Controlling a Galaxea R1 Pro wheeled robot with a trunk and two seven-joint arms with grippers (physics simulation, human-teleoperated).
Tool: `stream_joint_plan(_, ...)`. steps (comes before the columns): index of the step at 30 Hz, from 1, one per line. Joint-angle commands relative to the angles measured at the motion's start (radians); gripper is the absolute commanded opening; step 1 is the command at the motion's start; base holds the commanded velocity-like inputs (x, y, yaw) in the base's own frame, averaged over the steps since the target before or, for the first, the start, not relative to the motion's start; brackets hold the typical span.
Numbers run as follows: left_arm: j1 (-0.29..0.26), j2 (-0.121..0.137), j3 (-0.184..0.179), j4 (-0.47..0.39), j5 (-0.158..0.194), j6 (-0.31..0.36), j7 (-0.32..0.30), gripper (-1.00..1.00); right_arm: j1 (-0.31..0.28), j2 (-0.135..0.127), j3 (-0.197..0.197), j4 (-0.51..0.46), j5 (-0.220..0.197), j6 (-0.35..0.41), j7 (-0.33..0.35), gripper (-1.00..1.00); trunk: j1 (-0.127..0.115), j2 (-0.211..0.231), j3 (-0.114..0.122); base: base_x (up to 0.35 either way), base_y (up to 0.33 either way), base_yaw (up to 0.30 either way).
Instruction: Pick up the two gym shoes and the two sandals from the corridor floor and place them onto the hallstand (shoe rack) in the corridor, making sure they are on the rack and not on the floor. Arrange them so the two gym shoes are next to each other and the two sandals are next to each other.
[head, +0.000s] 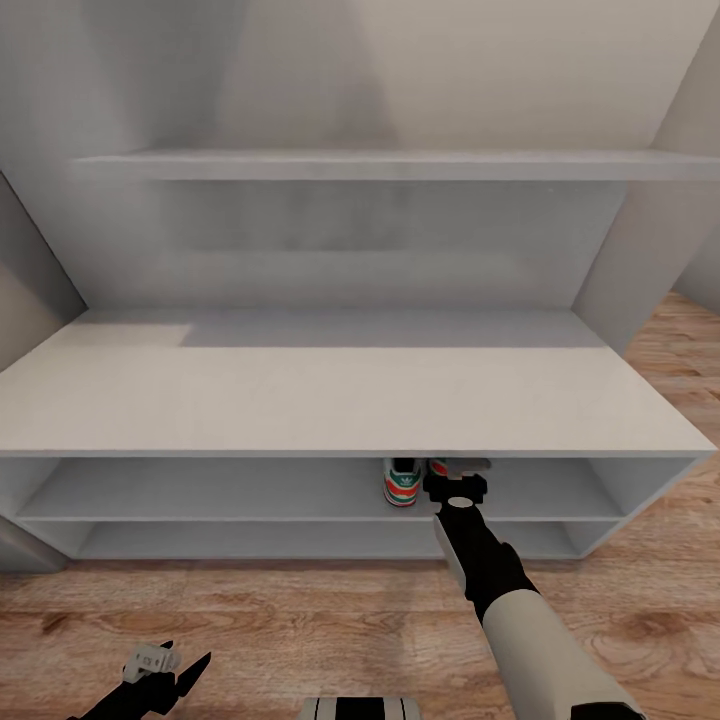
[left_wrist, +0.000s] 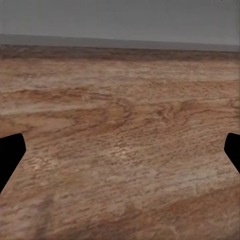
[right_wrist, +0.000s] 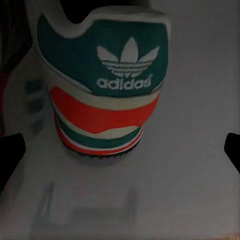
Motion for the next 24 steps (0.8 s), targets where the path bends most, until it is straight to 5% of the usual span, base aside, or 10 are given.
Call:
stream_joint_plan(1, -0.001, -0.001, 0.008, 0.001, -0.001, 0.001, -0.008, 1.0, 0.0, 0.001, -0.001, -0.001, 0.01, 0.009, 0.0, 1.0, 0.0, 0.0, -0.001, 0.0, 0.0, 0.0)
stream_joint_plan(15, -0.001, -0.001, 0.008, 0.001, 0.0, 0.001, -0.008, 1.0, 0.0, 0.001, -0.001, -0.003, 0.01, 0.009, -0.001, 1.0, 0.0, 0.0, -0.001, -0.007, 0.0, 0.0)
stream_joint_plan(24, -0.001, 0.0, 0.008, 0.001, 0.0, 0.001, -0.008, 1.0, 0.0, 0.001, -0.001, -0.003, 0.01, 0.009, -0.001, 1.0, 0.0, 0.0, -0.001, -0.237, 0.0, 0.0)
